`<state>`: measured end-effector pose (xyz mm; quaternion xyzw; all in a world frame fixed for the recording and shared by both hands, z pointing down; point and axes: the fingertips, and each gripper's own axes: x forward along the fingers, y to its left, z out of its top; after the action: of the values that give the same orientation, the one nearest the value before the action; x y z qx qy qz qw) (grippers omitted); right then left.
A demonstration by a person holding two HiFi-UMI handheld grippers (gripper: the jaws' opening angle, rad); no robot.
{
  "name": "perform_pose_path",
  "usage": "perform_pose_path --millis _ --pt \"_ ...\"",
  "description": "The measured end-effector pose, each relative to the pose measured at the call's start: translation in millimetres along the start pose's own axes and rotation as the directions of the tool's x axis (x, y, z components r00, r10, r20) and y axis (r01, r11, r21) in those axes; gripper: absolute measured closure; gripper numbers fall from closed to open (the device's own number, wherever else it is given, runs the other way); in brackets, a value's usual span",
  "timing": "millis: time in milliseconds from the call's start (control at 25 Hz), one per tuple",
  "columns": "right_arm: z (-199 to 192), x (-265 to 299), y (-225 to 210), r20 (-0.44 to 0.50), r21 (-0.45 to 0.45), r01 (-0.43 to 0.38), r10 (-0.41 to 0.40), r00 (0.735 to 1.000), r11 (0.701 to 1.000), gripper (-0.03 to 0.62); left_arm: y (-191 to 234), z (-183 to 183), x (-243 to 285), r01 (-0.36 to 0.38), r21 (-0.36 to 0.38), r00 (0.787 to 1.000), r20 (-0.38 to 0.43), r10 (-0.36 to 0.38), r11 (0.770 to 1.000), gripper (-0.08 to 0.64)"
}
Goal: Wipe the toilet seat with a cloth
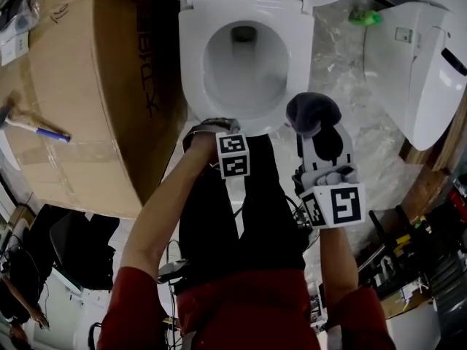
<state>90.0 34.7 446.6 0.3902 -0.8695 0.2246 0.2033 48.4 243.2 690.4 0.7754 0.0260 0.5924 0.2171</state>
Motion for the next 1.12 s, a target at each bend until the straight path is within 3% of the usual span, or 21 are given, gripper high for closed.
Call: perform_pose_path --millis 160,280,520,680,760,840,920,1000,1120 --pt "-11.6 11.7 4.7 0.000 -0.005 -0.015 0.015 1.000 1.000 0.514 5.6 -5.6 17.3 -0.036 0.011 0.999 -0.002 0.036 0.999 0.422" --pt "-23.9 17.2 6.8 -0.016 -0.002 -0.027 0.027 0.999 1.000 0.514 16.3 -5.3 17.8 -0.090 -0.012 0.995 0.037 0.090 0.996 0.524" --pt "-42.8 23.2 11.6 -0.040 0.007 -0.042 0.042 0.998 0.999 0.514 19.0 -5.5 18.1 -0.131 -0.013 0.990 0.055 0.131 0.991 0.535" --pt "-48.0 30.9 5.1 -0.059 -0.030 -0.033 0.032 0.998 0.999 0.514 21.5 -5.7 15.8 -0.131 -0.103 0.983 0.115 0.142 0.986 0.548" --pt "-49.2 39.3 -5.6 -0.075 -0.080 -0.021 0.015 0.997 0.997 0.514 28.1 -4.5 8.5 -0.156 -0.178 0.967 0.175 0.187 0.971 0.548" --pt "-49.4 52.0 -20.9 -0.095 -0.166 -0.006 -0.009 0.995 0.986 0.514 43.3 -0.3 -8.2 -0.208 -0.278 0.924 0.258 0.281 0.938 0.548" --pt "-48.4 68.7 -39.3 -0.114 -0.270 0.007 -0.039 0.993 0.963 0.514 64.3 6.9 -34.5 -0.248 -0.405 0.843 0.358 0.402 0.880 0.548" --pt "-47.0 89.0 -57.3 -0.134 -0.379 0.011 -0.067 0.989 0.925 0.514 84.1 15.2 -66.0 -0.236 -0.525 0.731 0.459 0.505 0.818 0.548" --pt "-47.8 123.2 -79.6 -0.182 -0.554 -0.011 -0.107 0.977 0.833 0.514 110.5 25.6 -119.6 -0.219 -0.637 0.531 0.557 0.638 0.739 0.548"
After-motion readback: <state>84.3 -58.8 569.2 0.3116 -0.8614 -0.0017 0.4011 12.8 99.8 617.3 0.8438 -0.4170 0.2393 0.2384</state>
